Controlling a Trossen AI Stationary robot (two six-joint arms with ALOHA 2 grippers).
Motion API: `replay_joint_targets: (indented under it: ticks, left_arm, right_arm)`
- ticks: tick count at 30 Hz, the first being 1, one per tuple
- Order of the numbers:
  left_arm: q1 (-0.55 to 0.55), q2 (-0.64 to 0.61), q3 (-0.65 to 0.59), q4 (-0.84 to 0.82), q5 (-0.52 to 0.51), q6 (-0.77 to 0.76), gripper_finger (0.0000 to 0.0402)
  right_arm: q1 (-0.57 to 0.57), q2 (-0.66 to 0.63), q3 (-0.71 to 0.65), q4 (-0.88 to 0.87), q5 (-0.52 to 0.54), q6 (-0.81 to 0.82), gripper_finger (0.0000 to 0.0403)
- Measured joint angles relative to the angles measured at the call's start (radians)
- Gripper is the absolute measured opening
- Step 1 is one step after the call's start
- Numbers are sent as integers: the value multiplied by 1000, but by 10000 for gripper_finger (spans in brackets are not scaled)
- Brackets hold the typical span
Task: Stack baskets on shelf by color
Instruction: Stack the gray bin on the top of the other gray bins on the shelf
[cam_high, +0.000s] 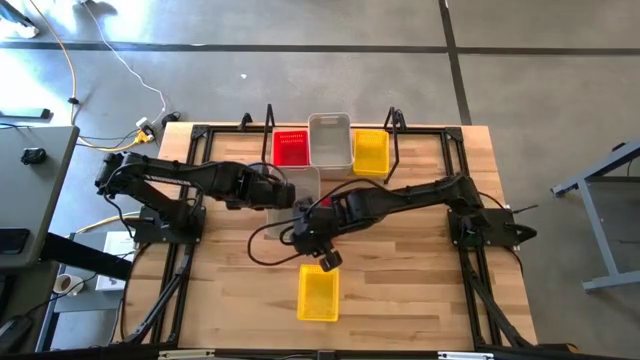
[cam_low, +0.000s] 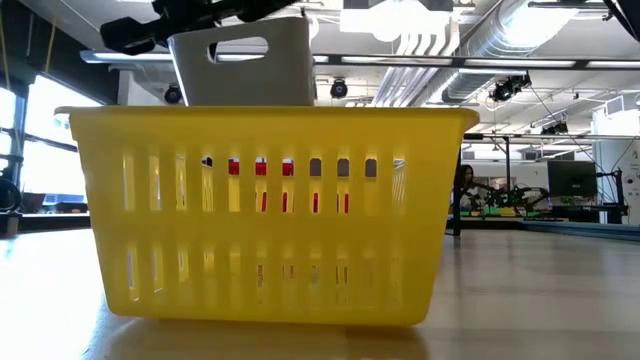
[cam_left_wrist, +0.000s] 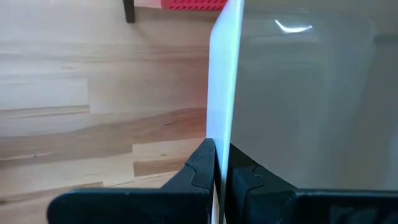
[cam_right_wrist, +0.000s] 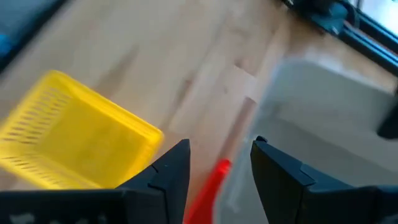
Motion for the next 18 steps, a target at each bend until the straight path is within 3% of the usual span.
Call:
replay_joint_targets:
  ticks: [4,14,18]
  left_arm:
    - [4,0,0,-1,1,27,1]
    - [5,1,0,2,4,80,3]
    - [5,1,0,3,12,112,4]
  right_arm:
    - [-10,28,0,-28,76,30,154]
    - [-20,76,0,-83,77,144,153]
    - [-20,88,0,-98,83,183,124]
